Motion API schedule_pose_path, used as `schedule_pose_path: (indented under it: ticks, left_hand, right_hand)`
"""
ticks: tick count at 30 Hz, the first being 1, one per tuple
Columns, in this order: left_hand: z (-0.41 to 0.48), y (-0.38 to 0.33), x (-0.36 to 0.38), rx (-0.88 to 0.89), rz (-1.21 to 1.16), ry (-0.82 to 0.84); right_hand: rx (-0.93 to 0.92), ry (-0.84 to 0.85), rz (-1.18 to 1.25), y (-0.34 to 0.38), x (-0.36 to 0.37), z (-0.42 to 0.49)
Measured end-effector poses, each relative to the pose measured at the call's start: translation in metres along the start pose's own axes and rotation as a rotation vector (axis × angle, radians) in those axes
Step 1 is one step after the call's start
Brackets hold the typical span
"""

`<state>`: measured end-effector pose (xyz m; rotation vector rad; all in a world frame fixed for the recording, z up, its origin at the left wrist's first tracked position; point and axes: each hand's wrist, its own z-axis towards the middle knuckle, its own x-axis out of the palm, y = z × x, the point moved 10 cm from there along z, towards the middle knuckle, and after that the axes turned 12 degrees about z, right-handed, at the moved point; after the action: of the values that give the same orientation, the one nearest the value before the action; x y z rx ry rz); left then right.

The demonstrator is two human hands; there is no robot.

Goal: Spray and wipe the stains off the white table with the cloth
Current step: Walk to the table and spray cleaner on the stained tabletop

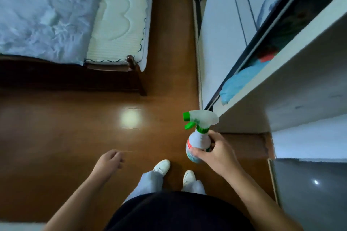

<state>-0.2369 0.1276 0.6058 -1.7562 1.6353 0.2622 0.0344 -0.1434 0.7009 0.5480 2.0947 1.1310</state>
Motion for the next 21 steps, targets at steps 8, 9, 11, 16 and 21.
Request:
schedule_pose_path:
  ticks: [8, 9, 11, 16, 21]
  left_hand:
    - [-0.11, 0.218, 0.046, -0.494, -0.496, -0.171]
    - [-0.125, 0.239, 0.055, -0.541, -0.558, -0.191]
    - [-0.153, 0.277, 0.075, -0.626, -0.657, -0.218]
    - [-0.194, 0.349, 0.115, -0.818, -0.892, -0.219]
    - [-0.177, 0.385, 0.1, -0.876, -1.007, -0.186]
  right_hand:
    - [-0.27, 0.568, -0.303, 0.064, 0.149, 0.023]
    - [-0.305, 0.629, -0.32, 0.074, 0.173, 0.019]
    - [-0.361, 0.74, -0.346, 0.092, 0.218, 0.009]
    - [-0.398, 0.911, -0.441, 0.122, 0.321, -0.014]
    - [-0.449, 0.932, -0.497, 0.149, 0.397, -0.021]
